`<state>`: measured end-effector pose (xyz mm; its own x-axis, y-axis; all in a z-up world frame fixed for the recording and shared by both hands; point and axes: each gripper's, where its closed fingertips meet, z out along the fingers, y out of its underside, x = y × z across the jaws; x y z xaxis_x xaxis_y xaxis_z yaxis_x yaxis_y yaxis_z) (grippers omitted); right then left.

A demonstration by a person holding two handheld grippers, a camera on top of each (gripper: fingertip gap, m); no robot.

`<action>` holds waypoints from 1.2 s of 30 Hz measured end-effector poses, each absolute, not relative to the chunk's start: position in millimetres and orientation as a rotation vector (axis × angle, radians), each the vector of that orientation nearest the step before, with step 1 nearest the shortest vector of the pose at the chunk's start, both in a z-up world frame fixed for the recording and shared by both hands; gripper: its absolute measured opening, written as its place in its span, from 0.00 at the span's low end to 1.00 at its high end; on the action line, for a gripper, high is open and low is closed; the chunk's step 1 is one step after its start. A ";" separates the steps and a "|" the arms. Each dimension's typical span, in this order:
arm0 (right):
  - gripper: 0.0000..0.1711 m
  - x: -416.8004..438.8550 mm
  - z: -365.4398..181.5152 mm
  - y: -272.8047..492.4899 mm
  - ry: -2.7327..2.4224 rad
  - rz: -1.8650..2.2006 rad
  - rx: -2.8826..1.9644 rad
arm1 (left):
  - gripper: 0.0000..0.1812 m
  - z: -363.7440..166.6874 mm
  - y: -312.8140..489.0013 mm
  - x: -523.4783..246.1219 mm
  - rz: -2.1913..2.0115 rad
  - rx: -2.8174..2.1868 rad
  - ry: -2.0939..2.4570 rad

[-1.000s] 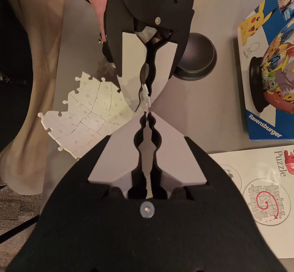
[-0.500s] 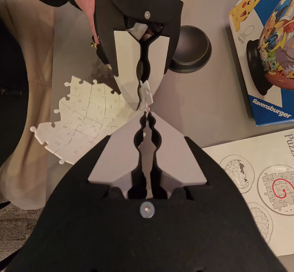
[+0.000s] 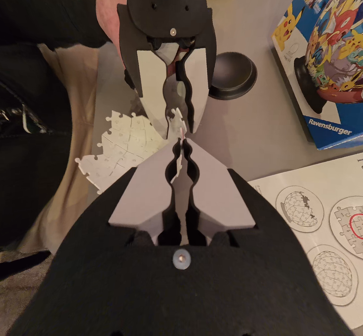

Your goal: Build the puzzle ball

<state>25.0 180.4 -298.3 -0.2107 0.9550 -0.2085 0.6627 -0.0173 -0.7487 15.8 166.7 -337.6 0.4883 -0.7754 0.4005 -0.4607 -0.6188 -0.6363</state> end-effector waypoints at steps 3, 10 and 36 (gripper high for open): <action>0.00 24.3 -282.6 179.2 -1.820 1.211 -1.691 | 0.19 -320.8 170.2 14.4 -0.904 -2.227 1.021; 0.00 20.0 -237.0 188.2 -1.501 1.520 -1.644 | 0.07 -271.7 173.0 30.4 -0.886 -2.045 1.061; 0.01 45.3 -225.3 184.6 -1.349 1.393 -1.573 | 0.01 -240.8 177.2 44.6 -1.108 -1.968 0.956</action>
<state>45.3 184.6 -225.3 -0.0853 0.9477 -0.3075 0.2767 -0.2740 -0.9211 44.6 177.2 -240.8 0.3690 -0.8416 0.3944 -0.2673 -0.5026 -0.8222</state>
